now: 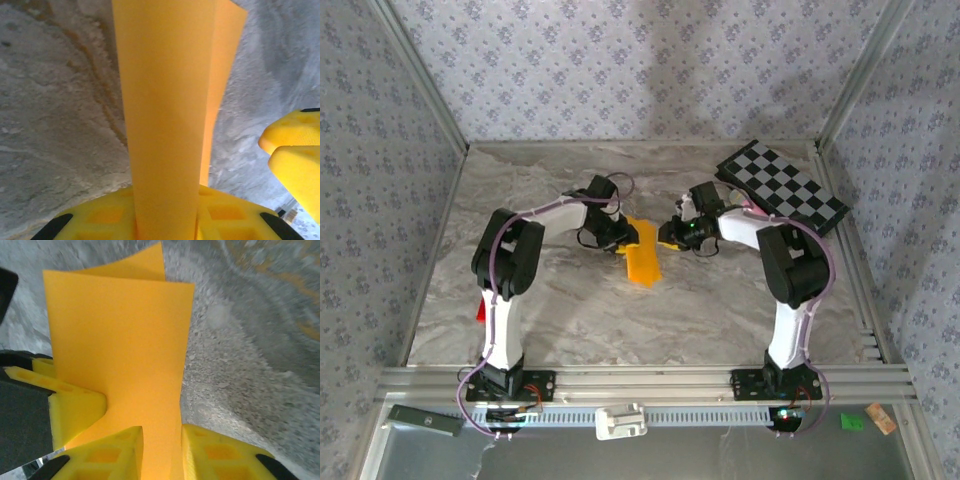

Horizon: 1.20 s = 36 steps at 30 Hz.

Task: Fold a paper plane with a square sheet of paper (pick it up from the middle)
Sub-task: Hold the square sheet of paper at the center of the table.

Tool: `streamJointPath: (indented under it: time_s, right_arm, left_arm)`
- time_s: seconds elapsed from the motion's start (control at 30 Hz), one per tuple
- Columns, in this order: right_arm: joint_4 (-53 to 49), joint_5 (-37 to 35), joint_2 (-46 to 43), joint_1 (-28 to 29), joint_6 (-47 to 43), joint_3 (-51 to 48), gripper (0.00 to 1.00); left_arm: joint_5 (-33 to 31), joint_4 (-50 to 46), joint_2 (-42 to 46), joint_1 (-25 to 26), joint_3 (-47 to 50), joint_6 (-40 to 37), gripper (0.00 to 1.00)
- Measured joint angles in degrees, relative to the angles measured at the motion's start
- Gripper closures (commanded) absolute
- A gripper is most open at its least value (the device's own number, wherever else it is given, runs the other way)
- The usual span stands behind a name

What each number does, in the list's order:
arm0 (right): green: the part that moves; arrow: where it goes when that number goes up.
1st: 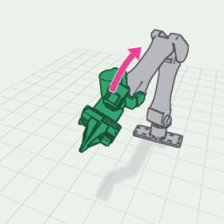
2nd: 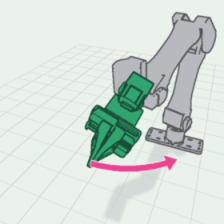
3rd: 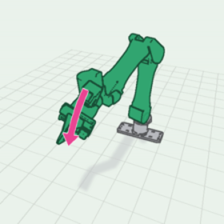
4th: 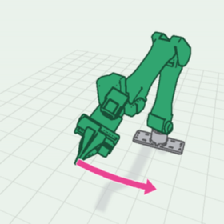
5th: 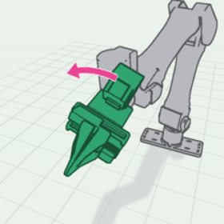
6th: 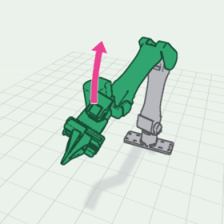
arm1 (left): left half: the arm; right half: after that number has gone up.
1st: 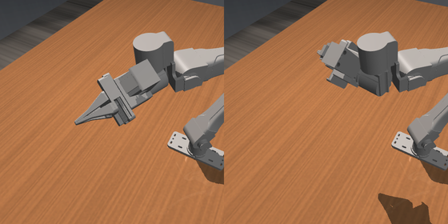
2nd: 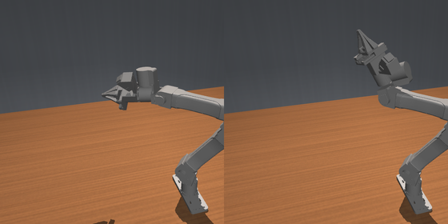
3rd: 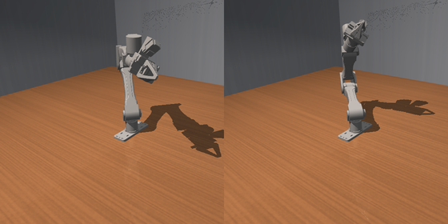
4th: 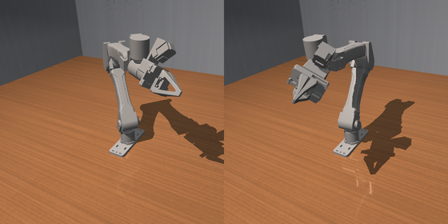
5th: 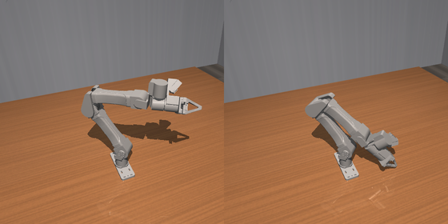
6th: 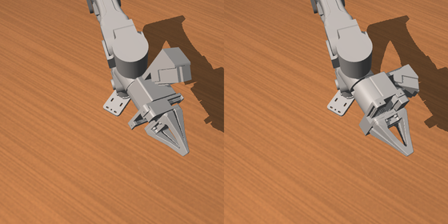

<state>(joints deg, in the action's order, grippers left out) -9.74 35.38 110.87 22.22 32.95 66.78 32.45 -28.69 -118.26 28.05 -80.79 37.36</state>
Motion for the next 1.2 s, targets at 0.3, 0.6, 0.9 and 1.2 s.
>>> streamJointPath:
  time_s: [0.3, 0.6, 0.9, 1.2]
  right_arm:
    - [-4.07, -1.77, 4.07, 3.17, -2.47, 7.06, 0.85]
    - [-9.03, -5.25, 8.11, 5.31, -3.02, 10.19, 0.87]
    - [-10.82, -8.63, 8.28, 7.23, 3.41, 11.43, 0.87]
    - [-10.25, -8.37, 8.26, 7.21, 10.05, 11.26, 0.86]
  left_arm:
    - [-1.66, -1.81, -1.22, -0.09, -0.92, -2.05, 0.74]
    - [-2.69, -3.89, -1.55, -0.09, -2.01, -3.41, 0.71]
    - [-8.15, -1.53, 4.02, 0.55, 3.63, 2.1, 0.49]
    - [-12.37, 0.68, 9.86, 2.03, 10.47, 6.67, 0.49]
